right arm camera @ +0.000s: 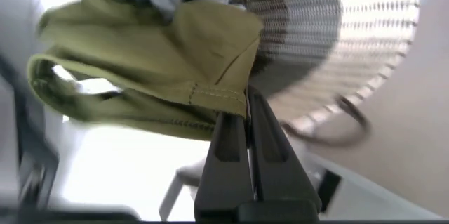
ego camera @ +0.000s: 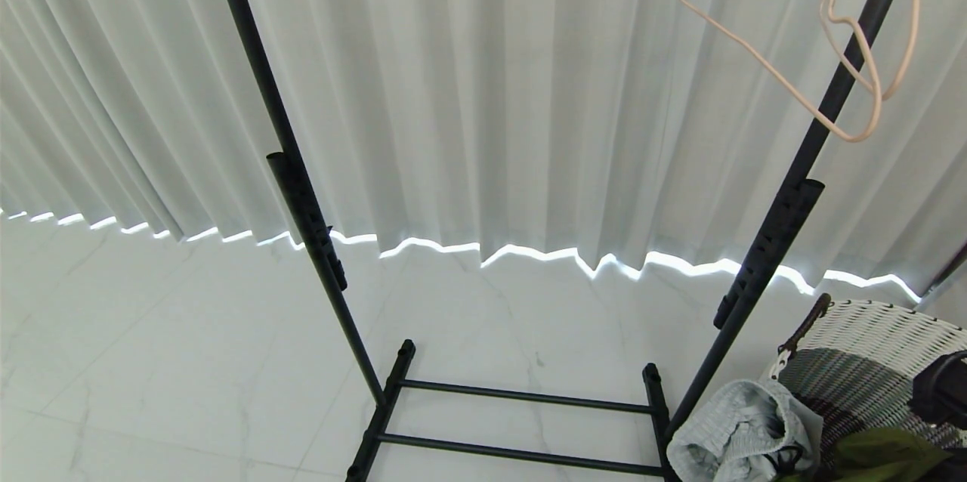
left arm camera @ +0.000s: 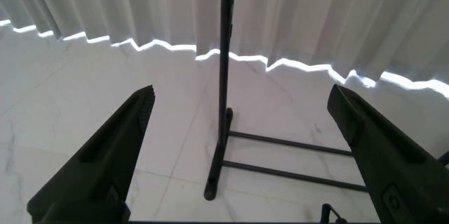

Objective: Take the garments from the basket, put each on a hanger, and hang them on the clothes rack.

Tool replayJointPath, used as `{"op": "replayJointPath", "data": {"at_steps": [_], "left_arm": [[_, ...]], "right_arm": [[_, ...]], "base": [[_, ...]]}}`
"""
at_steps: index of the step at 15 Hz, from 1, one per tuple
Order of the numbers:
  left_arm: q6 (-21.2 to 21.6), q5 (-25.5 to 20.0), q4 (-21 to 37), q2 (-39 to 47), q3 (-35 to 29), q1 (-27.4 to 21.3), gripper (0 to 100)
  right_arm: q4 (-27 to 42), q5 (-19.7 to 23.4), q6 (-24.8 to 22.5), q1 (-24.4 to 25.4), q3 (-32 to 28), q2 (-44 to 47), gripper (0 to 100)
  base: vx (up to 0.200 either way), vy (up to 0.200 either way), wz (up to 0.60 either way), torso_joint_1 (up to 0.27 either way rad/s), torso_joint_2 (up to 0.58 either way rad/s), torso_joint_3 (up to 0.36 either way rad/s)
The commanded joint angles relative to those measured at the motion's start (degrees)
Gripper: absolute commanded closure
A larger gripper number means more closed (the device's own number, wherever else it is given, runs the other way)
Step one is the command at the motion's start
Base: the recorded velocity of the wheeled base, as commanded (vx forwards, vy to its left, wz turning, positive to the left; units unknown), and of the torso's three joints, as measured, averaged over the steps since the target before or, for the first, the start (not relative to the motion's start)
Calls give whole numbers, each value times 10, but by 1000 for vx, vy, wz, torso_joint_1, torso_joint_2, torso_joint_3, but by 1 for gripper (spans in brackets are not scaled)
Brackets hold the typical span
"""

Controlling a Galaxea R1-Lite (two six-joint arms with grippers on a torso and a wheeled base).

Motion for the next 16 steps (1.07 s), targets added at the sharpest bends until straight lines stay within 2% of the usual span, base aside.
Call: {"op": "replayJointPath", "data": {"at_steps": [1,3,5,9,16], "left_arm": [[0,0,0,0,0,0,0],[0,0,0,0,0,0,0],[3,0,0,1,0,0,0],[3,0,0,1,0,1,0],[3,1,0,1,0,0,0]], "right_arm": [[231,-19,-16,1,-196,-167,100],[311,-55,-24,0,-280,-198,100],[331,-84,-37,-3,-327,-207,100],[327,-125,-50,-6,-340,-222,100],[307,-126,-71,-3,-331,-227,100]], "base": [[0,0,0,0,0,0],[0,0,0,0,0,0],[0,0,0,0,0,0],[0,0,0,0,0,0],[-200,0,0,4,6,3]]}}
